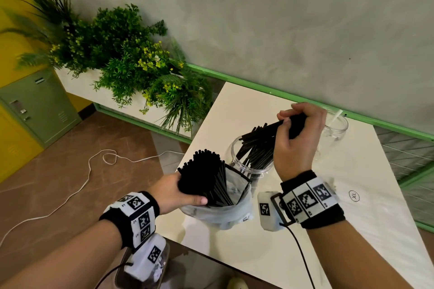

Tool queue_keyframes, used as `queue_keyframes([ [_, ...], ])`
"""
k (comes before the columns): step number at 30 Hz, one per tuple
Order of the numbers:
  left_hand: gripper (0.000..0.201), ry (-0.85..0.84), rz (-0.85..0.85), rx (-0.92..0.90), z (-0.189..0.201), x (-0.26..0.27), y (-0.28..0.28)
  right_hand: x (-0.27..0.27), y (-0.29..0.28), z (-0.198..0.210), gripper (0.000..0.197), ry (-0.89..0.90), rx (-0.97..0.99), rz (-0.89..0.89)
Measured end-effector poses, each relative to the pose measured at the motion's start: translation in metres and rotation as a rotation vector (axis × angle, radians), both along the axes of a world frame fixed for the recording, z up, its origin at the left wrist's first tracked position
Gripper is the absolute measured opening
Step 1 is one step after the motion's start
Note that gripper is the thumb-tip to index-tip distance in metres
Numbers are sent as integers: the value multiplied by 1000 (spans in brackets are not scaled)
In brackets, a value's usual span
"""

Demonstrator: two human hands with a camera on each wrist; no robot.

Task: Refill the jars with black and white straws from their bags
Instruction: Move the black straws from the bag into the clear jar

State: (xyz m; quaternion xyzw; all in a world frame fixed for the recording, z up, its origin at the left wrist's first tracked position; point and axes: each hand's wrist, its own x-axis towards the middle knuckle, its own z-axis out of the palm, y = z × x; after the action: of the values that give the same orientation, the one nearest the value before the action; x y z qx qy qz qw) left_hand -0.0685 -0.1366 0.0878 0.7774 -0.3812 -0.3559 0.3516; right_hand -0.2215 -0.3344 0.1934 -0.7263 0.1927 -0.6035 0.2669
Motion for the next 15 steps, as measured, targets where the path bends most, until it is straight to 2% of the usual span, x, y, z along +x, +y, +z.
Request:
queue_keyframes([
  [2,86,-10,5,5,-1,0,-1,6,-1,-8,33,54,-27,2],
  [5,91,-30,-2,14,-2,0,0,20,-9,-30,30,121,53,49],
  [12,78,-42,13,24,3,-4,1,40,-27,-80,21,333,98,13],
  [15,91,-37,8,26,2,-2,1,42,-33,-89,15,436,112,21],
])
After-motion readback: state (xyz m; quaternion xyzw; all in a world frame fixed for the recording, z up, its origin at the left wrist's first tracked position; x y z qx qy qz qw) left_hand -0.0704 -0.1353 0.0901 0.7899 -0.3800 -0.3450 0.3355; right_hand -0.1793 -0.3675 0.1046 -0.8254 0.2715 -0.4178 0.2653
